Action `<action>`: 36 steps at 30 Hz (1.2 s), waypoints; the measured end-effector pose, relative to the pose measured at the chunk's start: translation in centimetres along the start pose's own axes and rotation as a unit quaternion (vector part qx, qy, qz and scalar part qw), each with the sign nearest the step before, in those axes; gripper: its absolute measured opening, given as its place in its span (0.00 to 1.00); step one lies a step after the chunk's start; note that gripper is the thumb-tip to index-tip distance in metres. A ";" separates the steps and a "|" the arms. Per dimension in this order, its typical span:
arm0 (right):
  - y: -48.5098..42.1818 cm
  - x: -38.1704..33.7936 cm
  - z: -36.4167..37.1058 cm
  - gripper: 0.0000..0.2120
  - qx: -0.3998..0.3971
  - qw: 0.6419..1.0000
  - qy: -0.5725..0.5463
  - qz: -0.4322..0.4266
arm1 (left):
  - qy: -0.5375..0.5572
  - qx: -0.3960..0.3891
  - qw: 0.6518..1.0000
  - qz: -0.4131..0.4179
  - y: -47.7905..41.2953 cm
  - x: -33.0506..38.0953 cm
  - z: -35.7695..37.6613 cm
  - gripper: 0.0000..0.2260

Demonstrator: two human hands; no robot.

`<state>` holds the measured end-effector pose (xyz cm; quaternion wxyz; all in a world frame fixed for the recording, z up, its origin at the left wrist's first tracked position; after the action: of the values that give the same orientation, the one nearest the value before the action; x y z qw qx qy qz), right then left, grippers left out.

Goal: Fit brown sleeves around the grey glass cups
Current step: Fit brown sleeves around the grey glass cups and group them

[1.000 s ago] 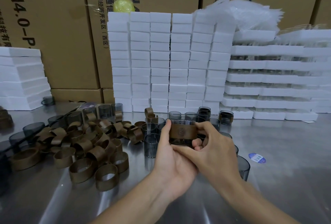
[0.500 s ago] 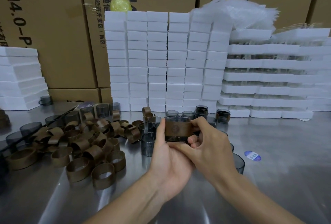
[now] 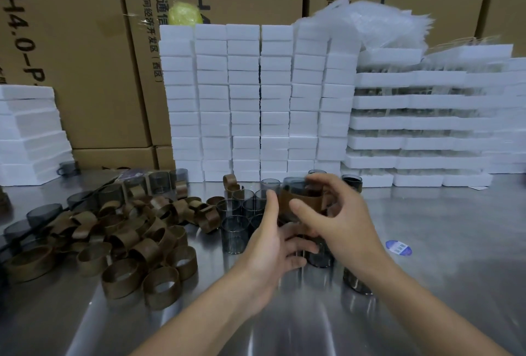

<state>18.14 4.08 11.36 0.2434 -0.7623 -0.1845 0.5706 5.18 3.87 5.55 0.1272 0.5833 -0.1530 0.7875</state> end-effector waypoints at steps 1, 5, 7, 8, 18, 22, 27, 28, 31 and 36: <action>-0.6 0.3 -1.3 0.28 0.033 0.999 0.004 -0.007 | -0.003 0.008 1.000 0.004 0.1 0.0 -0.1 0.35; -2.6 3.8 -8.3 0.32 0.167 0.978 0.122 0.025 | -0.029 0.016 0.999 0.013 0.6 0.2 0.0 0.30; -2.7 7.6 -11.6 0.32 0.190 0.948 0.236 0.100 | -0.030 0.015 0.999 0.008 0.7 0.2 0.2 0.30; -2.5 9.6 -12.7 0.32 0.182 0.933 0.276 0.139 | -0.029 0.016 0.999 0.004 0.8 0.2 0.1 0.30; -1.6 17.7 -14.0 0.42 0.129 0.901 0.327 0.254 | -0.016 0.030 0.999 -0.021 0.8 -0.7 0.0 0.31; -2.1 17.9 -14.4 0.46 0.118 0.928 0.238 0.260 | -0.006 0.039 0.999 -0.021 0.9 -0.7 -0.1 0.29; -2.1 17.4 -13.0 0.37 0.048 0.927 0.280 0.246 | 0.002 0.046 0.999 -0.025 1.1 -0.7 -0.1 0.32; -2.2 17.3 -12.6 0.38 0.031 0.929 0.277 0.242 | 0.002 0.046 0.999 -0.027 1.1 -0.7 0.0 0.32; -2.4 16.9 -11.7 0.38 0.001 0.936 0.270 0.228 | 0.001 0.046 0.998 -0.031 1.2 -0.8 0.1 0.31; -2.4 16.6 -11.5 0.25 -0.001 0.940 0.276 0.202 | 0.003 0.048 0.998 -0.033 1.4 -0.7 0.1 0.29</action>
<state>33.84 13.45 2.47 0.1635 -0.9114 0.0476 0.3746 4.93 2.58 4.75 0.1256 0.5912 -0.0947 0.7910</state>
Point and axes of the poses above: each hand's wrist, its own y-axis away from the middle knuckle, its own z-axis out of the palm, x = y × z, the point moved 8 cm from there along -y, towards the middle knuckle, and after that the axes turned 4 degrees about -x, right-handed, at the moved point
